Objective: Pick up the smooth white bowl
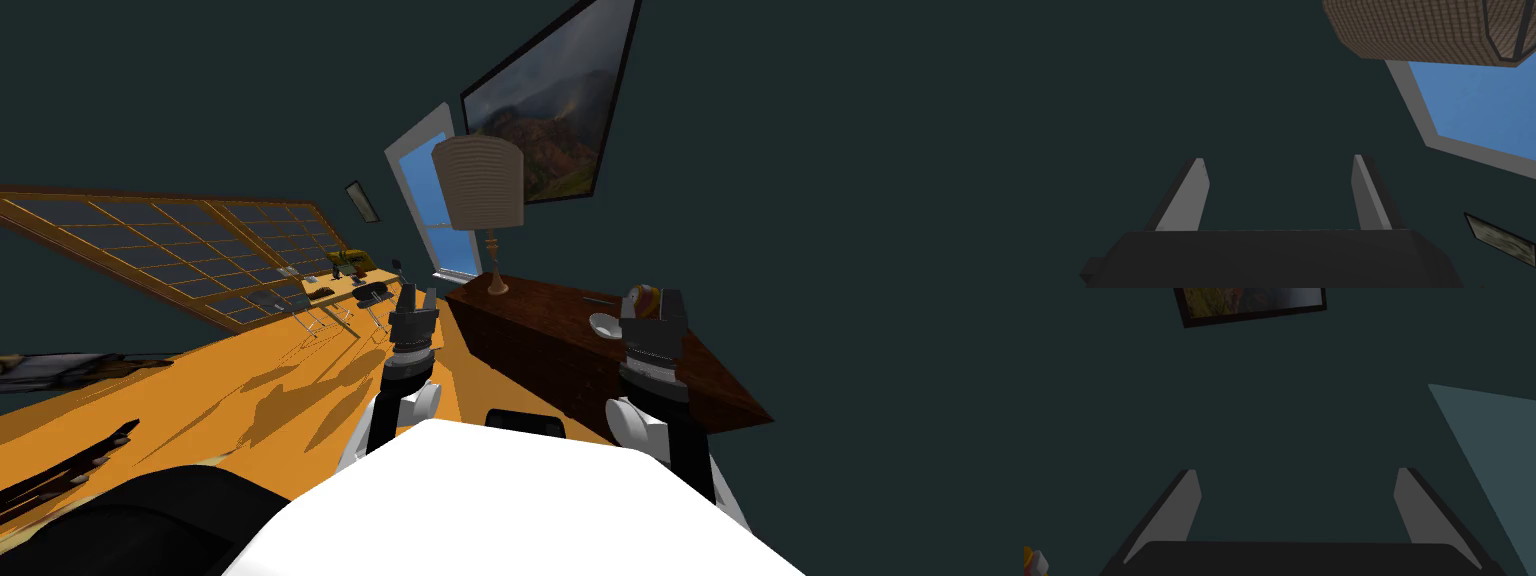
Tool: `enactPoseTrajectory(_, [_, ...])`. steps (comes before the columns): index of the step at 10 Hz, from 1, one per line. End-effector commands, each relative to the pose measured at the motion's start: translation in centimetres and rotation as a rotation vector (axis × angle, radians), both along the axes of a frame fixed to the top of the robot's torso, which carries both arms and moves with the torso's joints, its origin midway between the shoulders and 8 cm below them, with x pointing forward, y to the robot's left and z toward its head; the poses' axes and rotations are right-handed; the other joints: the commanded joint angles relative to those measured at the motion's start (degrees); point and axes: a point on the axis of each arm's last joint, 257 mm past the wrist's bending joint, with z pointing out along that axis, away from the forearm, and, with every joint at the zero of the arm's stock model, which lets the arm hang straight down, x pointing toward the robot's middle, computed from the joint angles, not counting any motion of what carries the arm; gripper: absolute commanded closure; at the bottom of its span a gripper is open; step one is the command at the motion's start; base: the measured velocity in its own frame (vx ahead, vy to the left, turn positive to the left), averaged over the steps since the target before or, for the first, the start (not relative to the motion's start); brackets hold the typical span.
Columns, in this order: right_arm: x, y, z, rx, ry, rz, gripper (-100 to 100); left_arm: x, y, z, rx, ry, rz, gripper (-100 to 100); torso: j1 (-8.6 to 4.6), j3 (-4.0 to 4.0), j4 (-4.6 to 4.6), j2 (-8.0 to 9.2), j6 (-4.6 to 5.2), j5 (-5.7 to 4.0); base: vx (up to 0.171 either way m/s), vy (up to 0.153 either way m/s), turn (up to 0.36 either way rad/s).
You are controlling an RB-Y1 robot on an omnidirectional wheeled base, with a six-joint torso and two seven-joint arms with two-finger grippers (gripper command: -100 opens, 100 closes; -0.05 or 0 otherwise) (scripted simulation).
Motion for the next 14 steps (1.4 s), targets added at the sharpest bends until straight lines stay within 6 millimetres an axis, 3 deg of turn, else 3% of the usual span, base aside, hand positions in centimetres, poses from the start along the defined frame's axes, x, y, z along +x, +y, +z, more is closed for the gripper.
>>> enactPoseTrajectory(1, [0.1, 0.2, -0.4, -0.044, 0.017, 0.005, -100, 0.0, 0.0, 0.0, 0.0, 0.0, 0.0, 0, 0.0, 0.0, 0.0, 0.0, 0.0, 0.0, -0.024, 0.024, -0.023])
enactPoseTrajectory(4, [0.3, 0.3, -2.1, -0.161, 0.076, 0.001, -100, 0.0, 0.0, 0.0, 0.0, 0.0, 0.0, 0, 0.18, 0.13, 0.05, 0.22, 0.0, 0.04, -0.062, 0.055, -0.04])
enactPoseTrajectory(7, [0.7, -0.5, -5.3, -0.298, 0.173, -0.023, -100, 0.0, 0.0, 0.0, 0.0, 0.0, 0.0, 0, 0.29, 0.18, 0.07, 0.3, 0.0, 0.06, -0.072, 0.082, -0.012])
enactPoseTrajectory(8, [0.7, -0.4, -5.3, -0.307, 0.174, -0.018, -100, 0.0, 0.0, 0.0, 0.0, 0.0, 0.0, 0, 0.32, 0.16, 0.06, 0.28, 0.0, 0.07, -0.034, 0.066, -0.002])
enactPoseTrajectory(11, [0.7, -1.9, -10.0, -0.463, 0.308, -0.048, -100, 0.0, 0.0, 0.0, 0.0, 0.0, 0.0, 0, 0.25, 0.04, 0.02, 0.06, 0.0, 0.06, -0.009, 0.08, 0.026])
enactPoseTrajectory(12, [0.7, -1.9, -10.0, -0.47, 0.308, -0.045, -100, 0.0, 0.0, 0.0, 0.0, 0.0, 0.0, 0, 0.37, 0.02, 0.01, 0.02, -0.01, 0.08, -0.001, 0.077, 0.011])
enactPoseTrajectory(14, [0.3, -3.5, -13.9, -0.591, 0.416, -0.063, -100, 0.0, 0.0, 0.0, 0.0, 0.0, 0.0, 0, 0.22, 0.0, 0.0, 0.0, -0.01, 0.06, 0.014, 0.07, 0.066])
